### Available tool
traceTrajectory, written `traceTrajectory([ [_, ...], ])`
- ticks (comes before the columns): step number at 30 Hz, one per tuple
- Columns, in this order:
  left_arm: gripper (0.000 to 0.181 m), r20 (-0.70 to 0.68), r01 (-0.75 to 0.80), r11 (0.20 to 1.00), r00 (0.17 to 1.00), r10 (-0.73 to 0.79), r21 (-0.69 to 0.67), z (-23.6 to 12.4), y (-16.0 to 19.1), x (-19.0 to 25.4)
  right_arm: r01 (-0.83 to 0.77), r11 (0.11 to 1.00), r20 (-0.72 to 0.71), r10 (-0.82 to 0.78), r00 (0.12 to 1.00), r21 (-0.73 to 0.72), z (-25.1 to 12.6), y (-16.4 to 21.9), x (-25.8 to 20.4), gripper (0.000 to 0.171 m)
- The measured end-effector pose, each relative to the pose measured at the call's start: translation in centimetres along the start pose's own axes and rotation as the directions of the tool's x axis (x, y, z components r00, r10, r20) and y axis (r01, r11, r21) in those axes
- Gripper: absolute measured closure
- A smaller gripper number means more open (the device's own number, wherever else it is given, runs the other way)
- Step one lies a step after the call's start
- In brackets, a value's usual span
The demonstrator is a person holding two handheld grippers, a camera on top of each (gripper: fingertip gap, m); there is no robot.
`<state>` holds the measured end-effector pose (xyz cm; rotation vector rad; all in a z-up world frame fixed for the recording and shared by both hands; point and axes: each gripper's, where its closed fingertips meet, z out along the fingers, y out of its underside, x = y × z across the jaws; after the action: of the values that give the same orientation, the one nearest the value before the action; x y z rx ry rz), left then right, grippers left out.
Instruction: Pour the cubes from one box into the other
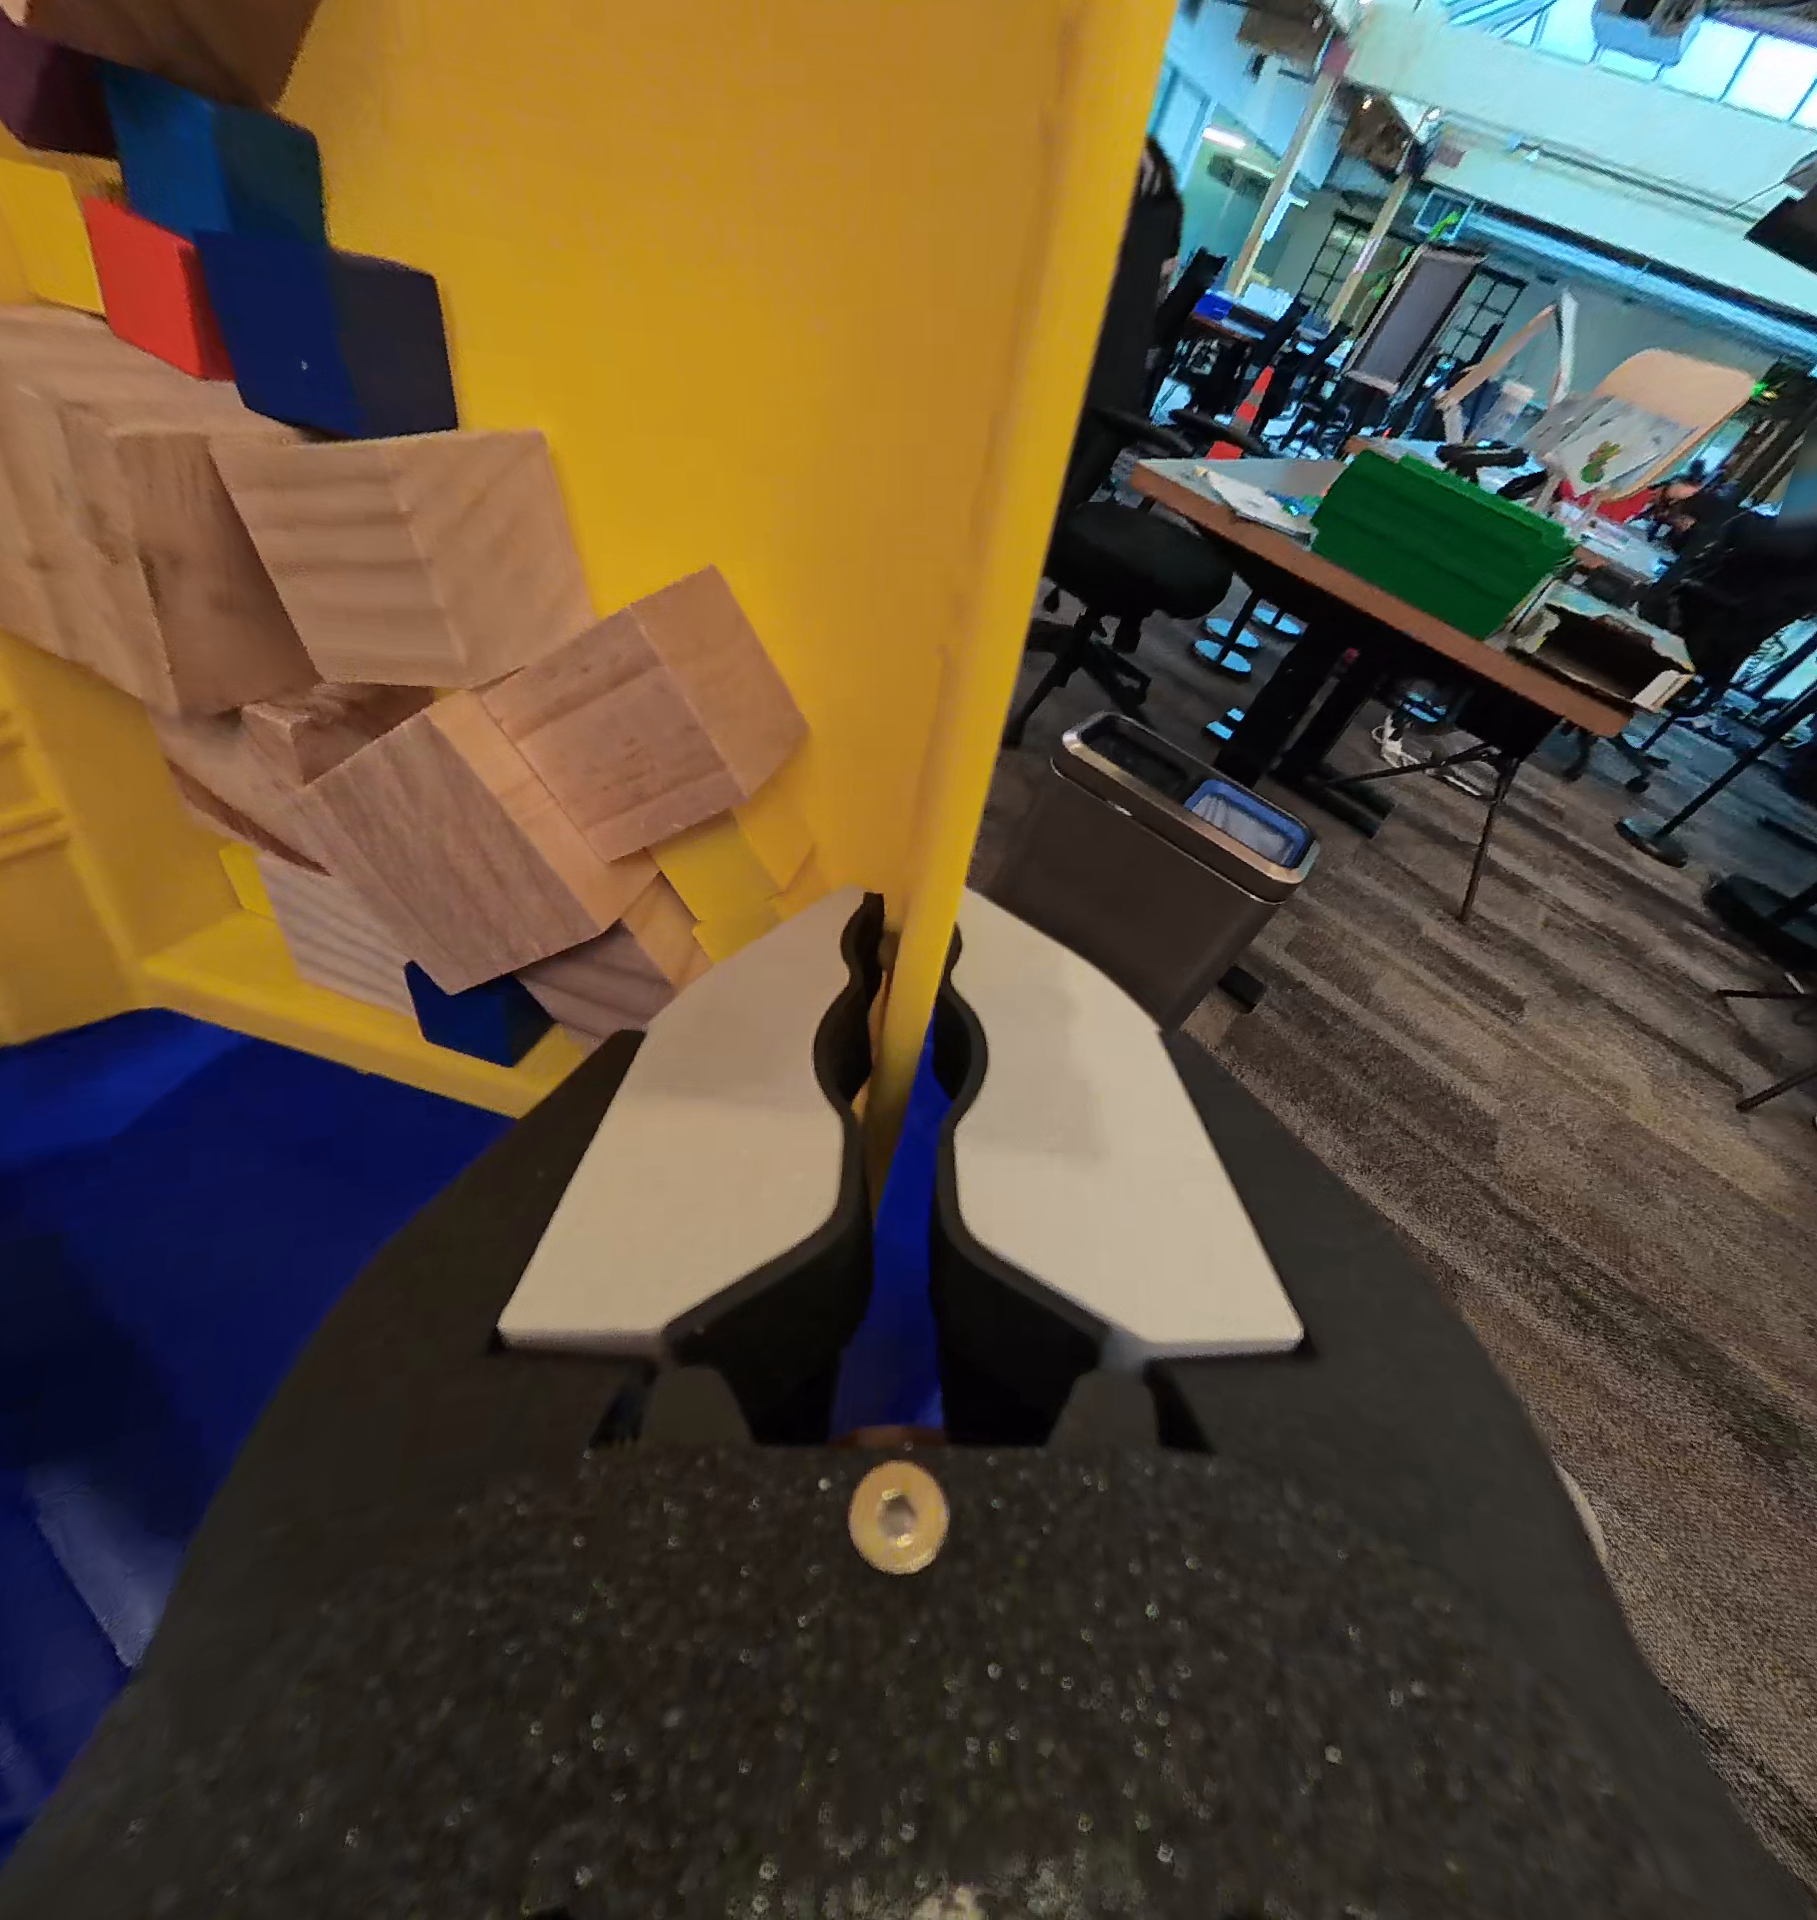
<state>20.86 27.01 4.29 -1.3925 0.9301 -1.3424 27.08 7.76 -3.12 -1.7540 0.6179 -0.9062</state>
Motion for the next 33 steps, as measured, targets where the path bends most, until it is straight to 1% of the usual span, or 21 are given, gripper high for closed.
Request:
traceTrajectory([
  [3, 0.175, -0.019, -0.046, 0.999, 0.999, 0.046, 0.008, 0.2, -0.1, 0.5, 0.010, 1.000, -0.020, -0.010, 1.000, 0.011, 0.2, 0.4, 0.2, 0.164],
  [7, 0.174, -0.041, -0.071, 0.997, 0.997, 0.071, 0.006, 0.5, 0.2, 0.4, 0.024, 0.999, -0.046, -0.023, 0.999, 0.030, 0.3, 0.3, 0.5, 0.165],
  [13, 0.174, -0.109, -0.059, 0.993, 0.992, 0.070, 0.104, 0.1, -1.1, 0.6, 0.091, 0.991, -0.106, -0.080, 0.991, 0.102, -0.3, -0.6, 0.3, 0.164],
  [18, 0.174, -0.130, -0.089, 0.987, 0.986, 0.106, 0.131, 0.4, -1.6, 1.4, 0.074, 0.989, -0.127, -0.057, 0.990, 0.131, -0.2, -0.8, 0.9, 0.165],
  [22, 0.174, -0.137, -0.093, 0.989, 0.985, 0.108, 0.113, 0.9, -1.7, 1.3, 0.079, 0.986, -0.136, -0.059, 0.989, 0.144, 0.0, -1.2, 1.2, 0.164],
  [27, 0.174, -0.141, -0.077, 0.995, 0.986, 0.086, 0.066, 1.4, -0.4, 0.4, 0.096, 0.987, -0.127, -0.080, 0.989, 0.129, 0.0, -0.9, 0.9, 0.164],
  [30, 0.174, -0.154, -0.070, 0.993, 0.985, 0.083, 0.090, 1.5, -0.6, 0.5, 0.116, 0.983, -0.141, -0.096, 0.985, 0.144, -0.1, -1.1, 1.1, 0.164],
  [33, 0.174, -0.165, -0.098, 0.987, 0.979, 0.118, 0.124, 1.4, -1.2, 1.0, 0.126, 0.976, -0.158, -0.098, 0.983, 0.176, -0.2, -1.6, 1.5, 0.164],
])
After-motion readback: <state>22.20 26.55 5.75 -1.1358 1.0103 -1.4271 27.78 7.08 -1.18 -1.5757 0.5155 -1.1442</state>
